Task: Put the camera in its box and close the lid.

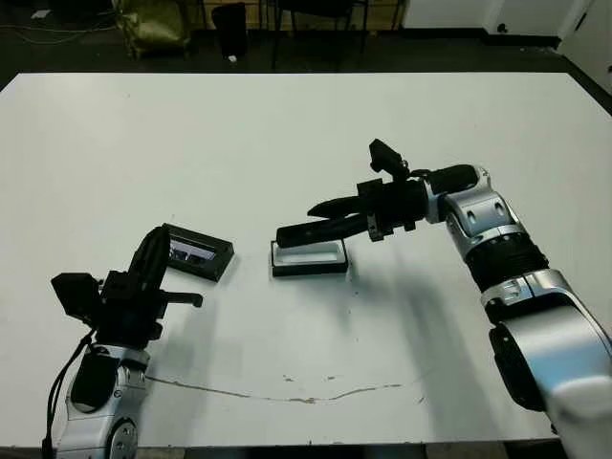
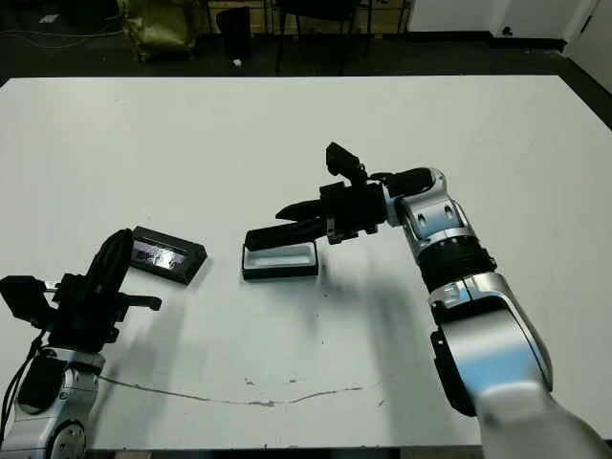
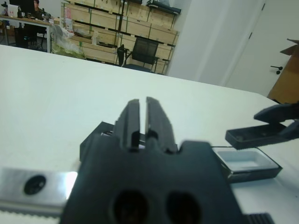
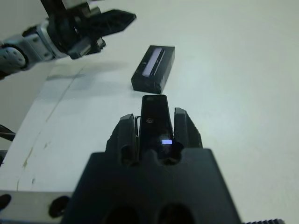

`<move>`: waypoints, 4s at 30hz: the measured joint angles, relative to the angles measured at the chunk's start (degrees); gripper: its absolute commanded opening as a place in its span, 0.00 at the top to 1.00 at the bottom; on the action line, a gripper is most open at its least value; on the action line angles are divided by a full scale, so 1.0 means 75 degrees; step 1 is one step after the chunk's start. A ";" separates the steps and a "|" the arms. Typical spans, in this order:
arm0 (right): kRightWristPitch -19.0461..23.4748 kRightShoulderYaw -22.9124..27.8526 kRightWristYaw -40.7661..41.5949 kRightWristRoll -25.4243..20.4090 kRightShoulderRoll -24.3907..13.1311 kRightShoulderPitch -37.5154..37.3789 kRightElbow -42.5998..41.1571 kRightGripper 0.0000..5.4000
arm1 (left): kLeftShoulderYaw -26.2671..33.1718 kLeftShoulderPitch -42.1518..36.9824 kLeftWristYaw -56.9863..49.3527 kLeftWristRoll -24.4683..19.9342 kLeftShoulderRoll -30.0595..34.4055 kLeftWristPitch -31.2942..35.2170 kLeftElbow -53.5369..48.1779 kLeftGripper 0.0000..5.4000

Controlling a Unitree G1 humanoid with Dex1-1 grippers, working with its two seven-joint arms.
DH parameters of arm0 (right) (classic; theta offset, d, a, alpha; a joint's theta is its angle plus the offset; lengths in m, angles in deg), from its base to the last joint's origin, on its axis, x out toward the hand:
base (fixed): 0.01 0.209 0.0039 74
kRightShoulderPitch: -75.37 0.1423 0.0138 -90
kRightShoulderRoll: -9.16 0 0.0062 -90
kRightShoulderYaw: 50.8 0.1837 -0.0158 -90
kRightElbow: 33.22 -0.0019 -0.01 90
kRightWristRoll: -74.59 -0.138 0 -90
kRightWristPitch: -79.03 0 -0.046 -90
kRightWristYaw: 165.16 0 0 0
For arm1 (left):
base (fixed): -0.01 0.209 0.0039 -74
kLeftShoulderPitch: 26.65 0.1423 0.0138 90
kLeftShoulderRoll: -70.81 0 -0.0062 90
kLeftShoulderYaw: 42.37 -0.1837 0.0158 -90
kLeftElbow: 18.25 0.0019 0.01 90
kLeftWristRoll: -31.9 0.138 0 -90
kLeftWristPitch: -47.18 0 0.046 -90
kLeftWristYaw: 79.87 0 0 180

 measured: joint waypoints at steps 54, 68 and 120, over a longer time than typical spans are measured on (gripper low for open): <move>-0.0307 -0.0523 -0.0130 0.0598 -0.0040 -0.0188 0.0103 0.90 | -0.0008 0.0008 0.0026 0.0140 -0.0028 -0.0310 0.0259 1.00; -0.0448 -0.0647 -0.0266 0.0699 -0.0040 -0.0307 0.0047 0.90 | -0.0032 0.0002 0.0034 0.0157 -0.0027 -0.0397 0.0291 1.00; -0.0654 -0.0342 -0.1251 0.1017 0.0602 -0.0621 0.0197 0.23 | -0.0071 0.0051 -0.0102 0.0174 -0.0029 -0.0409 0.0243 1.00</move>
